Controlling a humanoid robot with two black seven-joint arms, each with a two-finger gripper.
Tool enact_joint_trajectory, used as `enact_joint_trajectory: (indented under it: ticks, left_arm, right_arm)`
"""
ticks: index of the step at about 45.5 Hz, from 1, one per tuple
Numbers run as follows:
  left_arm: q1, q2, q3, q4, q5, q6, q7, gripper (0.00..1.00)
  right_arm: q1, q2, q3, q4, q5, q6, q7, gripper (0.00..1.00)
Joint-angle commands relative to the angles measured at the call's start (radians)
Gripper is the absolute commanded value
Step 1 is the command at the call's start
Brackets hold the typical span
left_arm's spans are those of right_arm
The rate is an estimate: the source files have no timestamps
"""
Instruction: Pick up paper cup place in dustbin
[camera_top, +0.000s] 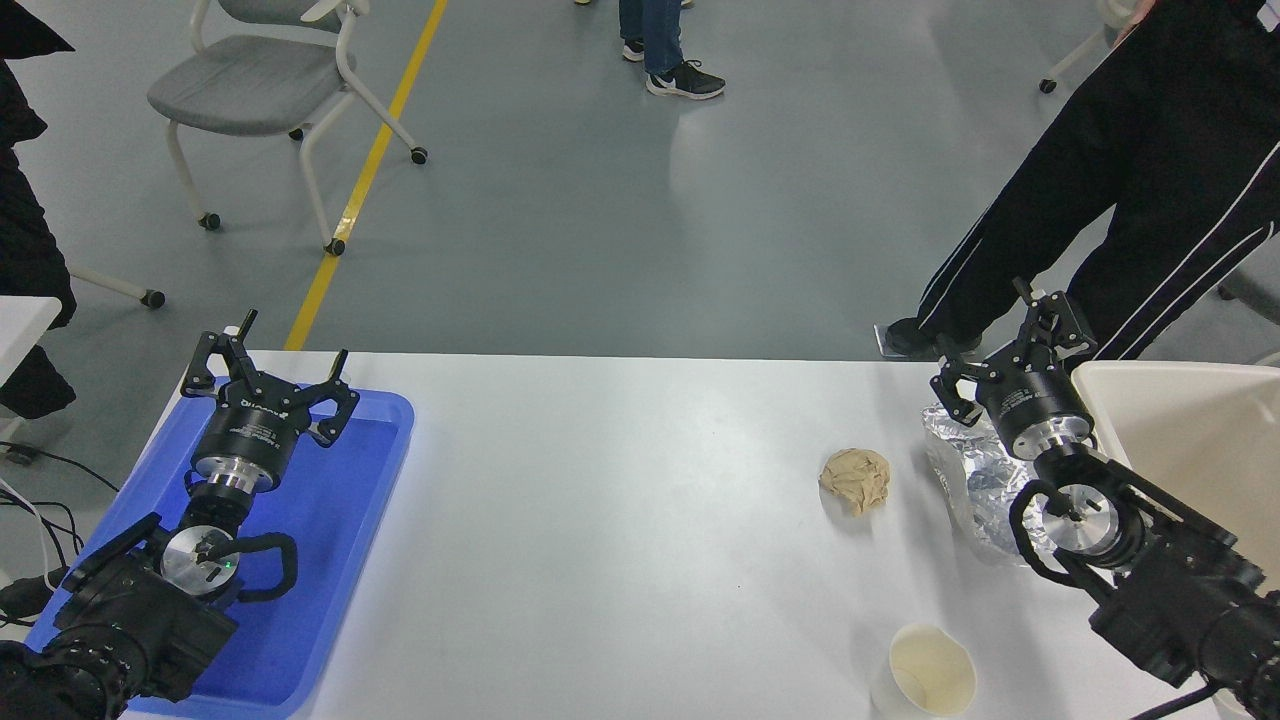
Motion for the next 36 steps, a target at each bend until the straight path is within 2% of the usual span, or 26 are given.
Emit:
enact_joint_trajectory:
  ticks: [1,7,14,22,26,29,31,36]
  left_arm:
    - [0.0,0.0,0.0,0.001,0.0,0.0,0.0,1.0]
    - [0.002,0.0,0.0,0.001,0.0,0.0,0.0,1.0]
    - [0.002,0.0,0.0,0.0,0.001,0.0,0.0,1.0]
    - [0.0,-0.001,0.0,-0.003,0.0,0.0,0.001,1.0]
    - [0.0,-0.001,0.0,-0.003,0.001,0.0,0.0,1.0]
    - [0.0,-0.001,0.0,-0.003,0.0,0.0,0.0,1.0]
    - [0.0,-0.001,0.0,-0.003,0.001,0.0,0.0,1.0]
    - [-0.002,-0.001,0.0,-0.003,0.001,0.0,0.0,1.0]
  right_arm:
    - [0.108,-0.038,-0.179,0.012,-0.043,-0.001,-0.004,1.0]
    - [0.156,-0.076,-0.262,0.023,-0.043,0.005,-0.007,1.0]
    - [0.154,-0.243,-0.283,0.205,-0.026,0.014,-0.016,1.0]
    - [0.219,-0.424,-0.48,0.397,-0.048,0.01,-0.067,1.0]
    - [0.271,-0.545,-0.575,0.53,-0.118,0.019,-0.1,1.0]
    - [0.306,-0.645,-0.592,0.635,-0.219,0.037,-0.13,1.0]
    - [0.337,-0.708,-0.601,0.698,-0.297,0.06,-0.166,1.0]
    - [0.432,-0.834,-0.641,0.848,-0.463,0.117,-0.321,1.0]
